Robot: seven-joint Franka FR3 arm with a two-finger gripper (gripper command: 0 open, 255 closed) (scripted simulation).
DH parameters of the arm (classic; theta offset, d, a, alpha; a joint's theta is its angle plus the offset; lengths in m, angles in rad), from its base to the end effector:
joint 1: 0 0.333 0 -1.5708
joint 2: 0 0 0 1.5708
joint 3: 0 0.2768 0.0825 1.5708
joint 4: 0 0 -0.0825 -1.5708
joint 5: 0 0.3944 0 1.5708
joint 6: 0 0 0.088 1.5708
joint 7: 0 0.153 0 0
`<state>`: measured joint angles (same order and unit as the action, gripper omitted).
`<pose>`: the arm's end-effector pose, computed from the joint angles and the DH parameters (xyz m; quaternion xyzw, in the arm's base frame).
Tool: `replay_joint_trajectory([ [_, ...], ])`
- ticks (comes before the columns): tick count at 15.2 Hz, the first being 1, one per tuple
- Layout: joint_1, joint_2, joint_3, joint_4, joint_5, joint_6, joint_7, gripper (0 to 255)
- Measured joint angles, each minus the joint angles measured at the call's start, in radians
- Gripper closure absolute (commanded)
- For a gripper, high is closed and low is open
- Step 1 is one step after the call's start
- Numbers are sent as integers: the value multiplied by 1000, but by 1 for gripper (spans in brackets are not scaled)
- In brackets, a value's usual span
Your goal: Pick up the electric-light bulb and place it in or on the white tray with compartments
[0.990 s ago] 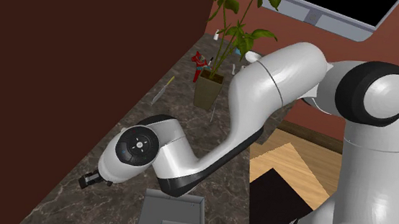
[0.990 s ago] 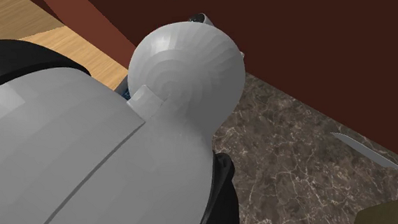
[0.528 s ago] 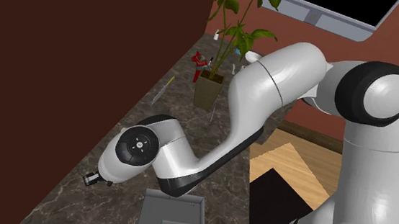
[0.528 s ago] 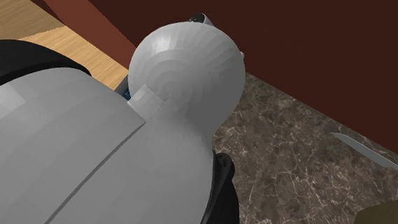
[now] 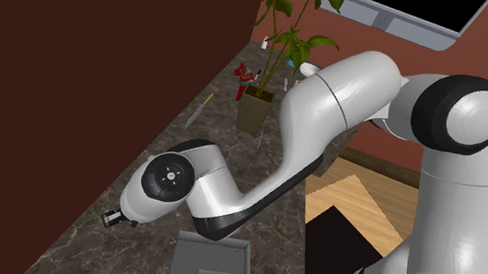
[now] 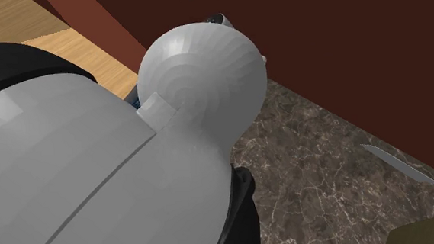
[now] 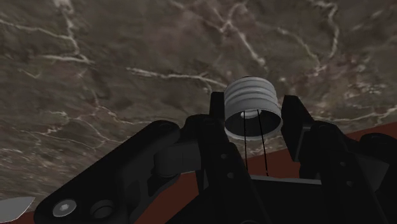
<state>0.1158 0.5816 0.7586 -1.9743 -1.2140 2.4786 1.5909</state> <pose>0.4134 0.4708 0.1724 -0.9727 -0.0489 -0.2253 0.0261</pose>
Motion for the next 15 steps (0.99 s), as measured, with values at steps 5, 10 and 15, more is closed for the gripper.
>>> replay_joint_trajectory([
  [5, -27, -40, 36, -5, 58, -17, -46, 255],
  [10, -64, -90, 81, -12, 128, -37, -103, 255],
  [15, -99, -134, 123, -11, 196, -58, -158, 255],
])
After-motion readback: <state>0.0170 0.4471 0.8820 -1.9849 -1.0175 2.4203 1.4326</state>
